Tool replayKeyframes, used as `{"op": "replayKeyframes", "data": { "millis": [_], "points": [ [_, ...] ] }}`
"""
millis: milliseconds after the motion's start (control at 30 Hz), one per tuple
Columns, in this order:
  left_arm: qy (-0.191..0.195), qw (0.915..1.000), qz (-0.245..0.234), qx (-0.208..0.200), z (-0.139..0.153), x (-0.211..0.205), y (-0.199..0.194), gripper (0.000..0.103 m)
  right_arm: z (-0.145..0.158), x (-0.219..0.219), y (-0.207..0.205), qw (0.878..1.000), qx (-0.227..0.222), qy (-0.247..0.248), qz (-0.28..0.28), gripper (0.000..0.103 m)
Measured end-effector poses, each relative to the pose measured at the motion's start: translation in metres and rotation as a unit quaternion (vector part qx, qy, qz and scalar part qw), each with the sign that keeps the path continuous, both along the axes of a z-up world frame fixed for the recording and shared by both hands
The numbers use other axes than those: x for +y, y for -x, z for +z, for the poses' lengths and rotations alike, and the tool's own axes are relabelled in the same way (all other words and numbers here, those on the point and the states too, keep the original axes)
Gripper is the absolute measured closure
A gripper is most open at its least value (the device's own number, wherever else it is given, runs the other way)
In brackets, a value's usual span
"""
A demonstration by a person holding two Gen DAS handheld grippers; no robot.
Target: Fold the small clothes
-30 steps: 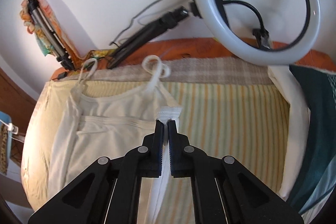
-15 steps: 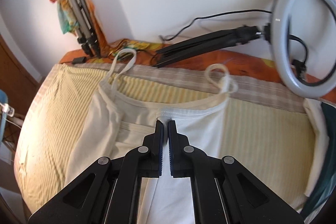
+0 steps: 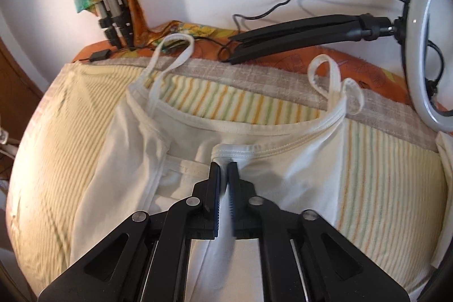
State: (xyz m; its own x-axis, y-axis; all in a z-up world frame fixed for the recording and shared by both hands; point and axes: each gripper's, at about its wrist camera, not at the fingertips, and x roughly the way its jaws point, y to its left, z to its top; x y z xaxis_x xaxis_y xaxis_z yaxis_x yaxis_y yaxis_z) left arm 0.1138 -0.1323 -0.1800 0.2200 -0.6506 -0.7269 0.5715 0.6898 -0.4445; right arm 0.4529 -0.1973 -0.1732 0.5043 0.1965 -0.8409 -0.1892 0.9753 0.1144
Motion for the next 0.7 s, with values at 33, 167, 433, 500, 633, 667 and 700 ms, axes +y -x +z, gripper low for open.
{"op": "replayKeyframes", "data": {
  "millis": [33,167,433,500,633,667,700],
  "points": [
    [-0.006,1.0000,-0.002,0.000,0.001,0.001,0.001,0.098,0.003,-0.002,0.002,1.000,0.001,-0.009,0.003,0.086],
    [-0.013,0.9997,0.003,-0.023,0.014,0.016,0.010,0.074,0.025,-0.018,0.027,0.999,-0.019,-0.046,0.009,0.076],
    [-0.011,0.9937,0.103,-0.043,0.034,0.074,-0.003,0.071,0.047,-0.071,0.133,0.997,-0.024,-0.069,0.006,0.076],
    [-0.026,0.9911,0.125,-0.039,0.032,0.088,-0.007,0.070,0.044,-0.079,0.166,0.998,-0.019,-0.060,0.014,0.076],
    [-0.034,0.9871,0.156,0.011,0.020,0.114,-0.013,0.070,0.025,-0.088,0.227,0.996,0.017,-0.081,0.022,0.076],
    [-0.029,0.9854,0.165,0.031,0.017,0.120,-0.015,0.070,0.016,-0.088,0.243,0.995,0.033,-0.089,0.022,0.076],
    [-0.023,0.9838,0.171,0.049,0.013,0.125,-0.015,0.070,0.010,-0.087,0.253,0.994,0.044,-0.096,0.023,0.076]
  ]
}}
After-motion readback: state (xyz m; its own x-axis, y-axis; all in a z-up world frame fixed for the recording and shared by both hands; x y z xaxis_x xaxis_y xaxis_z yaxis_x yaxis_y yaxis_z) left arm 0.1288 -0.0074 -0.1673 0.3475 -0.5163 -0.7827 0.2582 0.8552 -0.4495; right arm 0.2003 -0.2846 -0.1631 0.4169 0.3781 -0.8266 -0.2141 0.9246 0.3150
